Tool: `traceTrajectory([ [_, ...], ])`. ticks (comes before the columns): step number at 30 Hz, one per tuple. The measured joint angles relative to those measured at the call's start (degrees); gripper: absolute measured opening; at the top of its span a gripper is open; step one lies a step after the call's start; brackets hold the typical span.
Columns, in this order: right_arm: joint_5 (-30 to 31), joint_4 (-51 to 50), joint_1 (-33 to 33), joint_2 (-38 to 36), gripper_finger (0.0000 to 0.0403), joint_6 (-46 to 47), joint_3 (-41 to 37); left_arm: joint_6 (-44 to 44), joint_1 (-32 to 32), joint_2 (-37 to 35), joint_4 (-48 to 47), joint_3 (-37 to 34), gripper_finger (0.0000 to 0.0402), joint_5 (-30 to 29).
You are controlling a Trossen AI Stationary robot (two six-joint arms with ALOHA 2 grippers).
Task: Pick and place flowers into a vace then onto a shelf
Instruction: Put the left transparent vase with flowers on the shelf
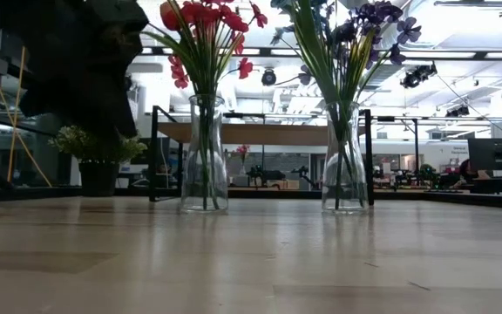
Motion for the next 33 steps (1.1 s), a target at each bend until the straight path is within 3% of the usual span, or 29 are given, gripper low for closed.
traceTrajectory([
  [6,0.1,0.0,0.0,-0.1,0.0067,0.0,0.0,-4.6,-3.7,3.6,0.3,0.0,0.0184,-0.2],
  [15,0.2,0.0,0.0,-0.1,0.0067,0.0,0.0,-22.2,-13.3,9.2,2.0,-0.1,0.0184,-4.4],
  [20,0.2,0.6,0.0,-0.1,0.0067,0.0,0.0,-27.0,-15.8,11.5,5.6,-0.1,0.0184,-18.6],
  [24,0.2,1.3,0.0,-0.1,0.0067,-0.1,0.0,-27.0,-15.5,13.5,7.5,-0.1,0.0184,-25.5],
  [30,0.2,1.7,0.0,-0.1,0.0067,0.0,0.0,-28.8,-15.1,17.0,7.7,-0.1,0.0184,-40.8],
  [33,0.2,1.7,0.0,-0.1,0.0067,-0.1,0.0,-30.0,-13.6,18.1,7.8,-0.1,0.0184,-42.4],
])
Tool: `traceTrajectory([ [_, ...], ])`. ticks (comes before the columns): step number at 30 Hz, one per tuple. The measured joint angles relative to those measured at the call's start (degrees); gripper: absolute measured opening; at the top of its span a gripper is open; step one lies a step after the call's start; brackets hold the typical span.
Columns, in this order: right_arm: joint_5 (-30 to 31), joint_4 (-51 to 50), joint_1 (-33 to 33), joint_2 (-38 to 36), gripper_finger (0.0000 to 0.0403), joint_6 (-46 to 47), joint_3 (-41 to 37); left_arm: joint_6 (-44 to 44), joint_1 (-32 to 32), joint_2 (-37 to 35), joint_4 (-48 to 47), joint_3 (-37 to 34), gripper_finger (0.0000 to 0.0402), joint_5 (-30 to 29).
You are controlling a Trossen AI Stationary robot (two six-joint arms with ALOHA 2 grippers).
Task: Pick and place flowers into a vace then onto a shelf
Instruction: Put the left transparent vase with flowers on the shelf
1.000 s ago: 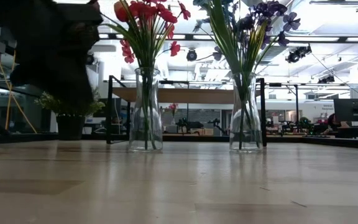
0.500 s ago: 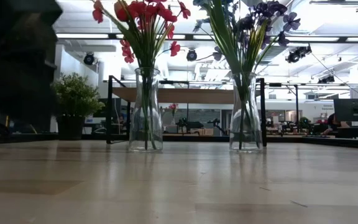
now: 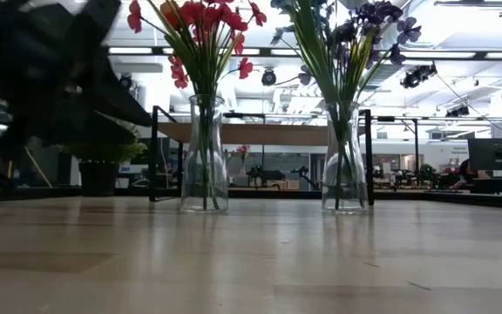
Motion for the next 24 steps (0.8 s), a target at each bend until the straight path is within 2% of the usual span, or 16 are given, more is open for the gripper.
traceTrajectory([
  [3,0.0,0.0,0.0,0.0,0.0067,0.0,0.0,0.8,2.3,0.4,1.2,0.0,0.0184,-0.5],
  [9,0.0,0.0,0.0,0.0,0.0067,0.0,0.0,7.8,5.3,0.3,5.0,0.0,0.0184,0.2],
  [14,0.0,-0.1,0.0,0.0,0.0067,0.0,0.0,17.6,5.2,0.3,11.2,0.0,0.0184,1.7],
  [18,0.0,-0.3,0.0,0.0,0.0067,-0.1,0.0,26.5,5.2,0.3,15.8,0.0,0.0184,0.6],
  [24,0.0,-0.4,0.0,0.0,0.0067,-1.5,0.0,34.0,5.2,0.2,17.2,0.0,0.0184,-1.5],
])
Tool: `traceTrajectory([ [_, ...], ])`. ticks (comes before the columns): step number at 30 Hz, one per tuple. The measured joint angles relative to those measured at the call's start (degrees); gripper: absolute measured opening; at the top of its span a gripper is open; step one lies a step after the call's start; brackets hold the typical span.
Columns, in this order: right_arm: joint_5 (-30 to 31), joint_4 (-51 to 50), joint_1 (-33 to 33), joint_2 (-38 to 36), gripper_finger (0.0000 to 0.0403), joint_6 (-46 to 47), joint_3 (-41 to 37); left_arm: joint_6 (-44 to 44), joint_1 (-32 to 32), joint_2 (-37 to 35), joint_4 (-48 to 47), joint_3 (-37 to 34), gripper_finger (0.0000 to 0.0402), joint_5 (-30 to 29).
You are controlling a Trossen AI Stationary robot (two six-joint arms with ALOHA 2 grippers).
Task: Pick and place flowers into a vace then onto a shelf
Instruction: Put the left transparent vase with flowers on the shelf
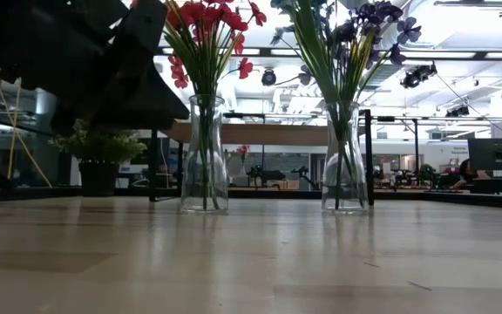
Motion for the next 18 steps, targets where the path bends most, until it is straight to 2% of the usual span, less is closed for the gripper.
traceTrajectory([
  [5,0.0,0.0,0.0,0.0,0.0067,0.0,0.0,3.4,0.7,0.0,-1.2,0.0,0.0184,-0.2],
  [18,0.0,-1.4,0.0,0.1,0.0067,0.4,0.0,3.6,4.1,-0.1,-4.5,0.0,0.0184,2.5],
])
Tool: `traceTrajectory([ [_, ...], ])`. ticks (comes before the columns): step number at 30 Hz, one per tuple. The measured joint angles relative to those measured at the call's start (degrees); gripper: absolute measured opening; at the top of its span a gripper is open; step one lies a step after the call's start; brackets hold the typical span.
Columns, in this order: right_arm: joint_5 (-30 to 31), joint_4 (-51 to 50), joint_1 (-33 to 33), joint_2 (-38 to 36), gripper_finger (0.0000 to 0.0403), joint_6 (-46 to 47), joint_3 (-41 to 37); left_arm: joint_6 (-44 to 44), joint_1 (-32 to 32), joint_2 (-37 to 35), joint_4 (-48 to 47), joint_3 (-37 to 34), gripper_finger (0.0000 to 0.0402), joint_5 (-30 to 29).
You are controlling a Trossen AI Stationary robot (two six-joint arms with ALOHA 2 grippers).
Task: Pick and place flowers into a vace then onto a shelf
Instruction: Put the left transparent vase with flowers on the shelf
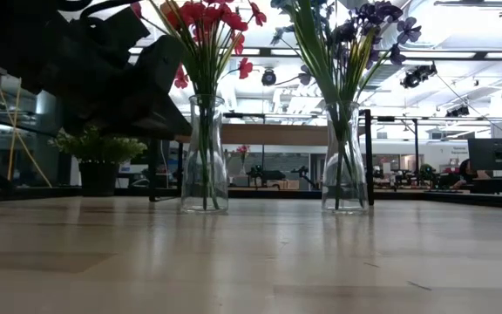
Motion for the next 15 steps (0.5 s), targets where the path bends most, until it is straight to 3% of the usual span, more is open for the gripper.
traceTrajectory([
  [15,0.0,0.0,0.0,0.0,0.0067,0.0,0.0,-0.6,0.0,0.0,3.0,0.0,0.0184,7.8],
])
